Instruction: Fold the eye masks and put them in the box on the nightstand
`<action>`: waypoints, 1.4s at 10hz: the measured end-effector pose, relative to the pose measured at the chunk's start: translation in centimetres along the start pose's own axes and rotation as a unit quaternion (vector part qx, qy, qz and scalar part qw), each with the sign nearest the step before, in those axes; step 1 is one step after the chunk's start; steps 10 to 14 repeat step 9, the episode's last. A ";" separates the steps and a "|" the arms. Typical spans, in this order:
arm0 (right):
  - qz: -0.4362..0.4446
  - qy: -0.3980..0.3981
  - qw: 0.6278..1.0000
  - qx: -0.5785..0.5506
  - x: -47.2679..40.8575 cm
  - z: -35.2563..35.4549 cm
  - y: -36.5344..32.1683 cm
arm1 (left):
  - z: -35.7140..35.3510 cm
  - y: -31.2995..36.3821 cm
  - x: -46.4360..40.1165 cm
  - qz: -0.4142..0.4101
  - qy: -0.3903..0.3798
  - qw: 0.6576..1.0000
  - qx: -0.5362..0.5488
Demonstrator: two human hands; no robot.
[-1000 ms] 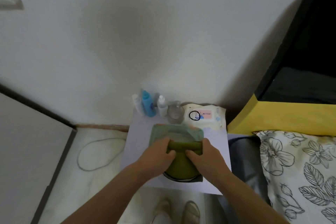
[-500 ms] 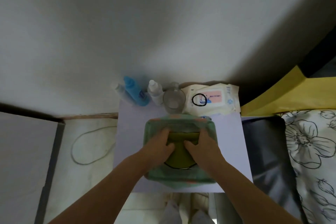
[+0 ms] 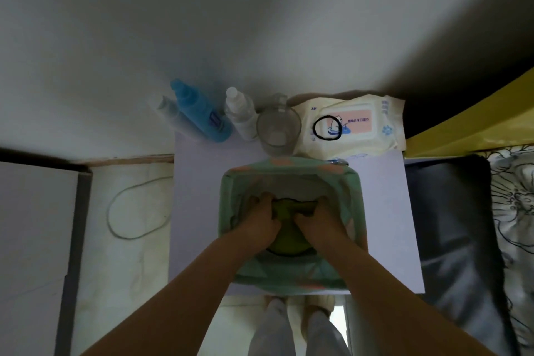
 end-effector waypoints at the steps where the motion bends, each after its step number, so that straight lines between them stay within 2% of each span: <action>1: -0.005 0.006 1.000 0.008 -0.3 -0.1 0.0 | -0.2 0.1 -0.2 -0.004 0.011 1.000 -0.002; 3: -0.001 0.001 1.000 0.025 0.3 0.4 -0.3 | 0.0 0.2 0.3 0.002 0.019 1.000 0.003; 7: 0.093 0.078 0.977 0.173 4.6 2.6 -1.8 | 2.8 2.0 4.2 -0.024 0.073 0.997 0.016; 9: 0.134 0.053 0.972 0.187 7.5 3.5 -3.2 | 4.7 2.8 7.4 -0.050 0.109 0.993 0.003; 14: 0.134 0.053 0.972 0.187 7.5 3.5 -3.2 | 4.7 2.8 7.4 -0.050 0.109 0.993 0.003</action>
Point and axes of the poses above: each hand's wrist, its own x-axis away from the middle knuckle, its own z-axis out of the back of the hand, y = z × x, the point moved 5 cm from there along -x, towards the middle knuckle, and after that the axes turned 7 degrees about y, right-handed, at the moved point
